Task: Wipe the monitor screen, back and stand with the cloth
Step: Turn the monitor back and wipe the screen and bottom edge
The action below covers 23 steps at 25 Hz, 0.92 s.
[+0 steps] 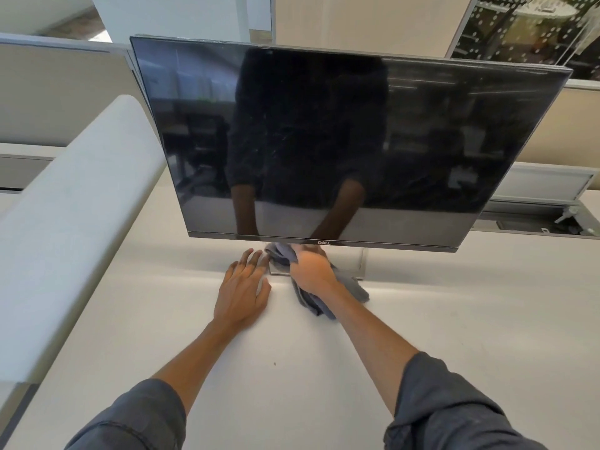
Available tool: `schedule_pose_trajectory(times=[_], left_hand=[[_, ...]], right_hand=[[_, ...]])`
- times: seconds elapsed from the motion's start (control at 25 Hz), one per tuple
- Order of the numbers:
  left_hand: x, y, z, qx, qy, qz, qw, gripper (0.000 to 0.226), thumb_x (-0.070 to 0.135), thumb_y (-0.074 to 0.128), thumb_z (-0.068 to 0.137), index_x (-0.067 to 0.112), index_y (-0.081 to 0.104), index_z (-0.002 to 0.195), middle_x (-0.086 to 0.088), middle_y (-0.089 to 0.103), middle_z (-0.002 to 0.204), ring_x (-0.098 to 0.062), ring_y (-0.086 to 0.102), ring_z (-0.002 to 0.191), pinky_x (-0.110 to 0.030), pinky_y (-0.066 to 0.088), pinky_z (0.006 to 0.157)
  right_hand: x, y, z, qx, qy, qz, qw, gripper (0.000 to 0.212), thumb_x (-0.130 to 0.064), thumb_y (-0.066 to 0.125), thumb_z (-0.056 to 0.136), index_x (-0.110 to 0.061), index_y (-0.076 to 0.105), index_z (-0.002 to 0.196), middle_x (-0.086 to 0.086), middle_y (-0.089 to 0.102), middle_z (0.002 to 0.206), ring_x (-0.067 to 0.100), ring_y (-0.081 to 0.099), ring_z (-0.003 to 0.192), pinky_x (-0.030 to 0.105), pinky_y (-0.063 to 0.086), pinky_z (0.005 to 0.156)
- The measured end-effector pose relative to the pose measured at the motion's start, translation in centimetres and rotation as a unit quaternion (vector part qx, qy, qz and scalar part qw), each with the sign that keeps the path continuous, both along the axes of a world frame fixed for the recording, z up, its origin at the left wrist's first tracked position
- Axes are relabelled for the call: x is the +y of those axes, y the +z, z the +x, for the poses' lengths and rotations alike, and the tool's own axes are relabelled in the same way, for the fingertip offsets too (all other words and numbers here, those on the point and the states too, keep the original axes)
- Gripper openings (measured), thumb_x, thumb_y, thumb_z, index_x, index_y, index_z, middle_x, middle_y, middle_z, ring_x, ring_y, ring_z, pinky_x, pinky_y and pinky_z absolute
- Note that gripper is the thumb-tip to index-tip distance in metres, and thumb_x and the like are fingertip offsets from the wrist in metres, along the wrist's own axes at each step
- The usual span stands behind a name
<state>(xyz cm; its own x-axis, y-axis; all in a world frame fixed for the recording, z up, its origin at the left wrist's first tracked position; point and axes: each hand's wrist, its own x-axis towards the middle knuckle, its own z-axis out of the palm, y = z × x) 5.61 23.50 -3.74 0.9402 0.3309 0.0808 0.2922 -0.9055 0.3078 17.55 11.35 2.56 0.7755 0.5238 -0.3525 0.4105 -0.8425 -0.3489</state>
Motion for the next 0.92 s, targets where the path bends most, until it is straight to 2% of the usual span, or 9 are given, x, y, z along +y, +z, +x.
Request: schedule_pose_trajectory(times=[0.08, 0.2, 0.28, 0.32, 0.36, 0.44, 0.56, 0.72, 0.92], left_hand=[[0.0, 0.2, 0.0, -0.002, 0.004, 0.000, 1.000, 0.066, 0.042, 0.016, 0.091, 0.016, 0.034, 0.148, -0.003, 0.029, 0.156, -0.019, 0.019, 0.147, -0.034, 0.010, 0.116], [-0.1, 0.3, 0.0, -0.001, 0.010, -0.001, 1.000, 0.058, 0.036, 0.027, 0.093, 0.015, 0.037, 0.147, -0.004, 0.032, 0.155, -0.020, 0.021, 0.146, -0.034, 0.011, 0.115], [-0.1, 0.3, 0.0, -0.001, 0.015, 0.001, 1.000, 0.056, 0.033, 0.033, 0.092, 0.014, 0.042, 0.144, -0.006, 0.037, 0.152, -0.022, 0.026, 0.144, -0.035, 0.016, 0.115], [-0.1, 0.4, 0.0, -0.003, 0.016, 0.010, 1.000, 0.055, 0.031, 0.034, 0.091, 0.013, 0.046, 0.141, -0.007, 0.041, 0.150, -0.023, 0.030, 0.143, -0.035, 0.020, 0.115], [-0.1, 0.5, 0.0, -0.009, 0.018, 0.022, 1.000, 0.054, 0.030, 0.036, 0.089, 0.011, 0.050, 0.137, -0.008, 0.046, 0.146, -0.024, 0.034, 0.140, -0.033, 0.024, 0.113], [-0.1, 0.6, -0.1, -0.023, 0.027, 0.037, 0.999, 0.053, 0.028, 0.036, 0.085, 0.007, 0.057, 0.129, -0.010, 0.054, 0.138, -0.026, 0.042, 0.135, -0.034, 0.030, 0.109], [-0.3, 0.8, -0.1, -0.012, 0.068, 0.039, 0.997, 0.054, 0.028, 0.038, 0.085, 0.006, 0.055, 0.132, -0.012, 0.053, 0.139, -0.028, 0.043, 0.135, -0.041, 0.032, 0.110], [-0.2, 0.9, -0.1, -0.005, 0.108, 0.031, 0.994, 0.050, 0.023, 0.043, 0.087, 0.005, 0.054, 0.133, -0.012, 0.052, 0.141, -0.028, 0.040, 0.137, -0.044, 0.030, 0.112], [0.0, 0.8, -0.3, -0.025, 0.107, 0.033, 0.993, 0.050, 0.021, 0.042, 0.083, 0.005, 0.058, 0.127, -0.013, 0.057, 0.135, -0.029, 0.046, 0.132, -0.045, 0.035, 0.108]], right_hand=[[1.2, -0.6, 1.7, 0.077, -0.045, -0.007, 0.996, 0.050, -0.039, 0.026, 0.105, -0.005, 0.046, 0.134, 0.015, 0.048, 0.139, 0.033, 0.043, 0.127, 0.040, 0.028, 0.109], [2.4, -0.8, 0.6, 0.359, 0.074, -0.058, 0.929, 0.057, -0.049, 0.027, 0.102, -0.008, 0.042, 0.139, 0.014, 0.046, 0.143, 0.031, 0.040, 0.132, 0.044, 0.028, 0.110], [3.0, -0.7, -0.1, 0.206, -0.006, 0.008, 0.978, 0.045, -0.037, 0.032, 0.104, -0.008, 0.045, 0.135, 0.015, 0.050, 0.138, 0.031, 0.044, 0.128, 0.039, 0.031, 0.107], [3.1, -0.8, -0.1, 0.090, -0.055, 0.030, 0.994, 0.044, -0.034, 0.030, 0.105, -0.006, 0.045, 0.136, 0.016, 0.048, 0.139, 0.032, 0.042, 0.129, 0.037, 0.029, 0.108], [3.3, -0.7, 0.6, 0.048, -0.064, 0.024, 0.997, 0.048, -0.035, 0.026, 0.105, -0.004, 0.043, 0.138, 0.017, 0.044, 0.143, 0.032, 0.039, 0.132, 0.036, 0.026, 0.109], [4.1, 0.5, 1.3, 0.034, 0.030, -0.053, 0.998, 0.054, -0.035, 0.017, 0.106, -0.001, 0.038, 0.142, 0.018, 0.038, 0.149, 0.033, 0.034, 0.137, 0.035, 0.021, 0.112], [4.4, -0.7, 0.1, -0.011, 0.083, -0.053, 0.995, 0.046, -0.030, 0.022, 0.107, 0.001, 0.042, 0.136, 0.018, 0.048, 0.139, 0.033, 0.041, 0.131, 0.037, 0.026, 0.110], [3.8, -1.3, -2.1, -0.061, 0.077, 0.018, 0.995, 0.038, -0.020, 0.042, 0.100, -0.010, 0.043, 0.137, 0.013, 0.052, 0.135, 0.030, 0.046, 0.125, 0.037, 0.036, 0.104], [1.0, -1.2, -1.2, -0.079, 0.029, 0.091, 0.992, 0.032, -0.026, 0.039, 0.099, -0.012, 0.056, 0.122, 0.009, 0.062, 0.117, 0.029, 0.055, 0.111, 0.041, 0.041, 0.096]])
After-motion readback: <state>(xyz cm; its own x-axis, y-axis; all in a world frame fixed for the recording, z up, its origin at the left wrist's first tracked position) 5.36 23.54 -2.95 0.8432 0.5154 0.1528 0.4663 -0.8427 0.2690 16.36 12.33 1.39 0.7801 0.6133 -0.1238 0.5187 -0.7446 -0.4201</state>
